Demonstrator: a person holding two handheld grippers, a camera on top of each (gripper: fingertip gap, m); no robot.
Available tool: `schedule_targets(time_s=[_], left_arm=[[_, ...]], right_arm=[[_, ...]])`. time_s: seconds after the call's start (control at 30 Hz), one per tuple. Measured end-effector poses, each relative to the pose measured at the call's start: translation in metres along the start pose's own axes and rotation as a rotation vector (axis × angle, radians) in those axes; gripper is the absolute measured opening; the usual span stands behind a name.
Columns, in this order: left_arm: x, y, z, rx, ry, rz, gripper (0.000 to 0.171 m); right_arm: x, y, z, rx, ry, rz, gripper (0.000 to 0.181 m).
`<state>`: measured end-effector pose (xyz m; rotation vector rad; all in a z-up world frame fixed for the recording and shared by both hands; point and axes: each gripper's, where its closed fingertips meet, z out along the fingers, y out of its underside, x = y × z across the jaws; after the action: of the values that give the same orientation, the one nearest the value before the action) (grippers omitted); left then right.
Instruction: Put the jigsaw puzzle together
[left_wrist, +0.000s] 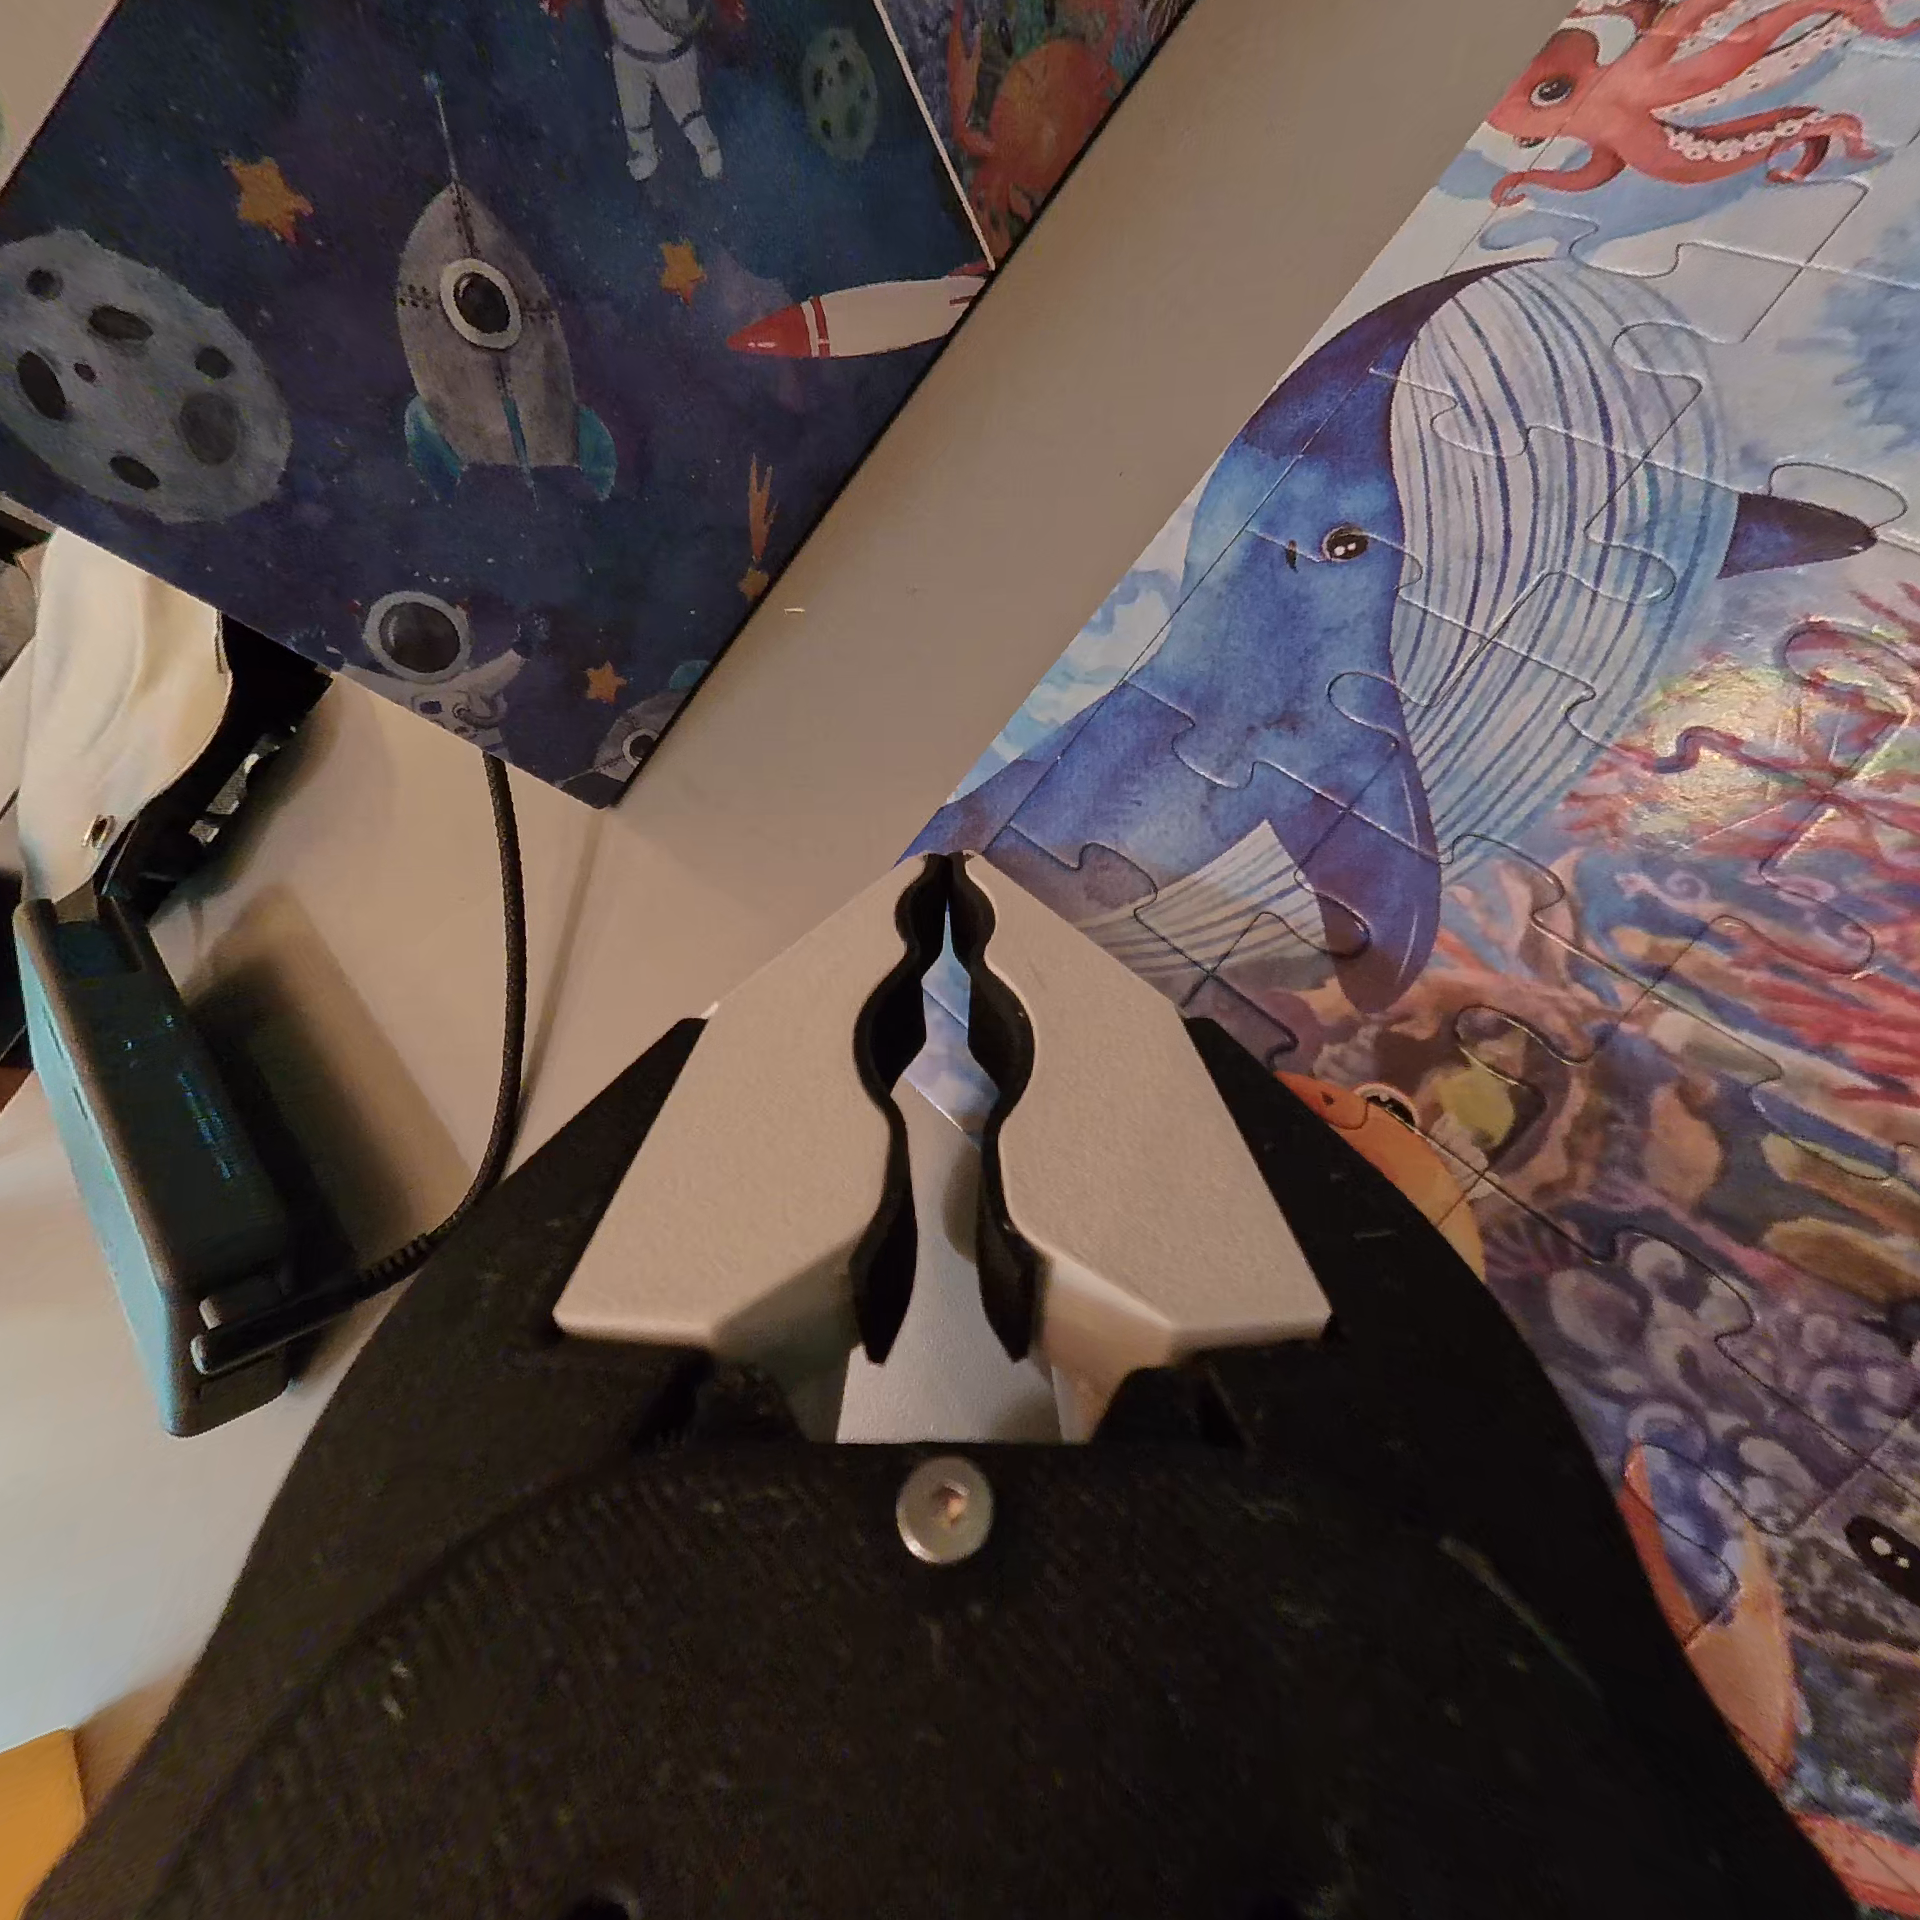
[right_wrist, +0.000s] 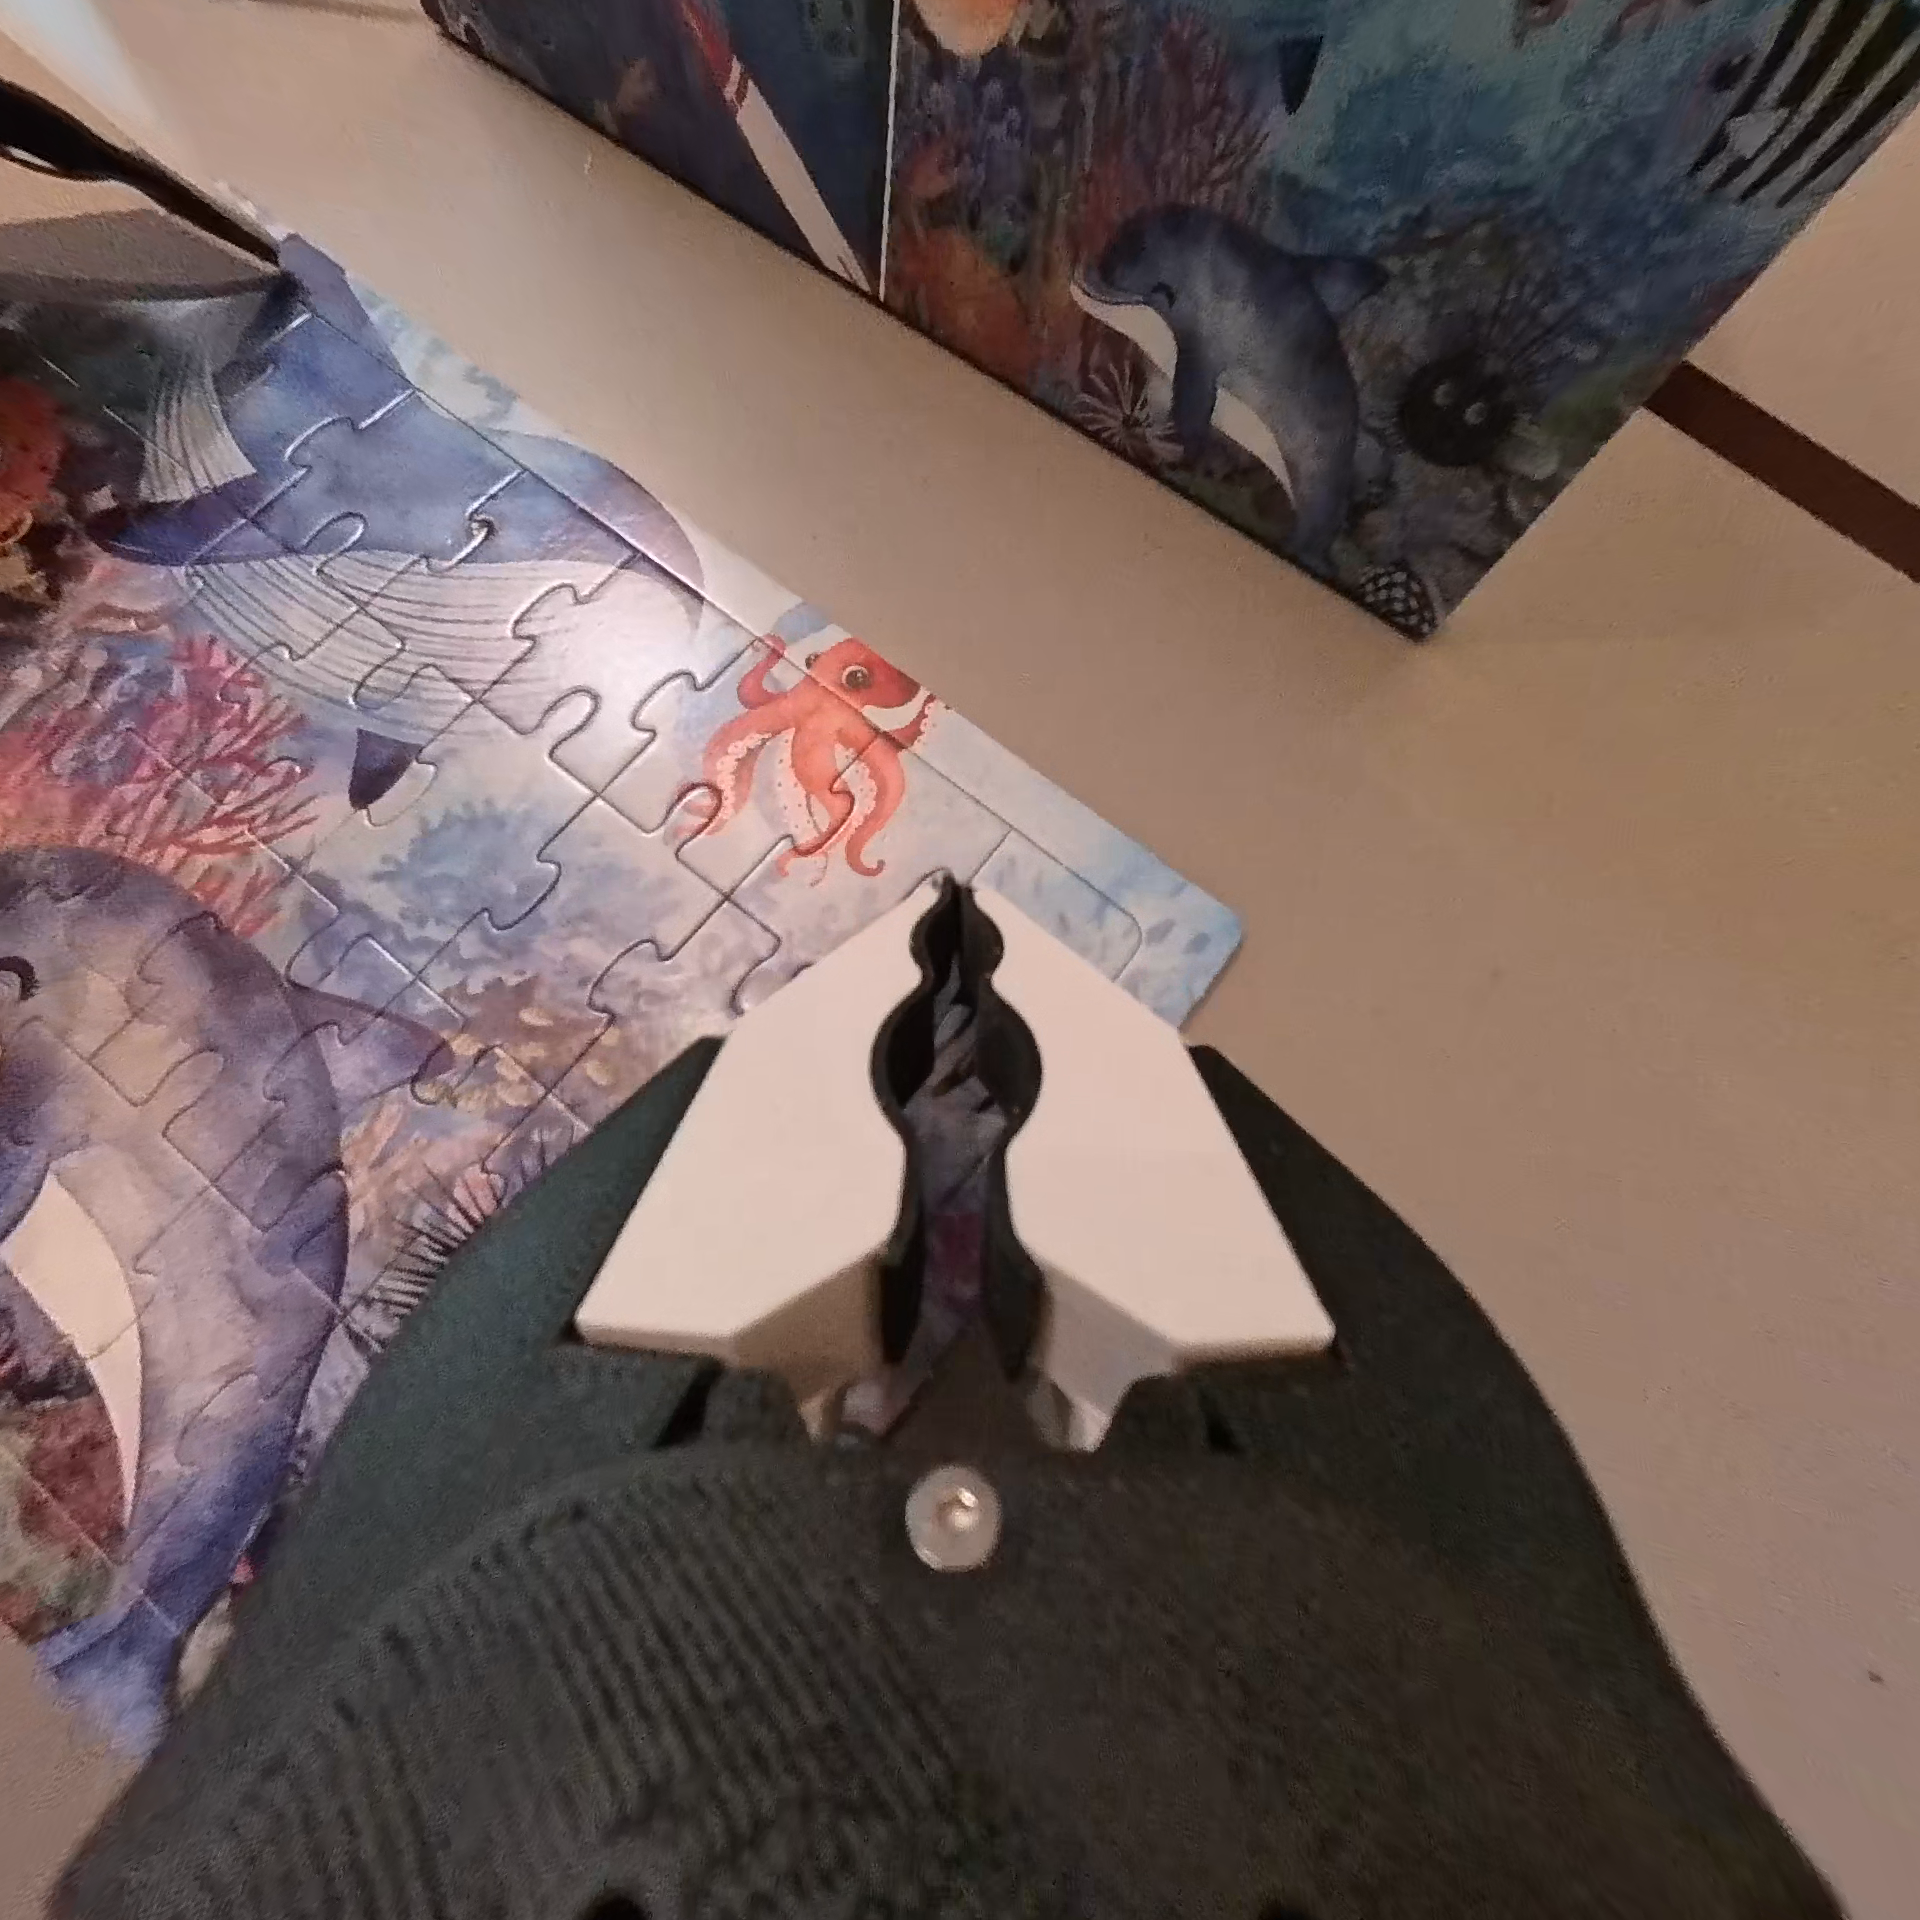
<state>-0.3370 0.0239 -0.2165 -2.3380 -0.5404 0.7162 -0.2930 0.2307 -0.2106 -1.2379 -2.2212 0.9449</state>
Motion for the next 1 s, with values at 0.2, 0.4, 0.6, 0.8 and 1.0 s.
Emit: schedule_targets(time_s=[0.2, 0.4, 0.6, 0.8, 1.0], left_arm=[[0.0, 0.0, 0.0, 0.0, -0.002, 0.002, 0.0], [0.0, 0.0, 0.0, 0.0, -0.004, 0.005, 0.0], [0.0, 0.0, 0.0, 0.001, -0.007, 0.01, 0.0], [0.0, 0.0, 0.0, 0.001, -0.009, 0.012, 0.0], [0.0, 0.0, 0.0, 0.0, -0.007, 0.01, 0.0]], right_arm=[[-0.003, 0.0, 0.001, 0.003, -0.012, -0.004, 0.0], [0.0, -0.005, -0.003, 0.026, 0.015, -0.015, 0.0], [0.001, 0.0, -0.005, 0.0, 0.007, -0.02, 0.0], [-0.003, -0.005, -0.012, 0.017, -0.049, 0.024, 0.0], [-0.013, 0.0, -0.014, -0.016, -0.099, -0.035, 0.0]])
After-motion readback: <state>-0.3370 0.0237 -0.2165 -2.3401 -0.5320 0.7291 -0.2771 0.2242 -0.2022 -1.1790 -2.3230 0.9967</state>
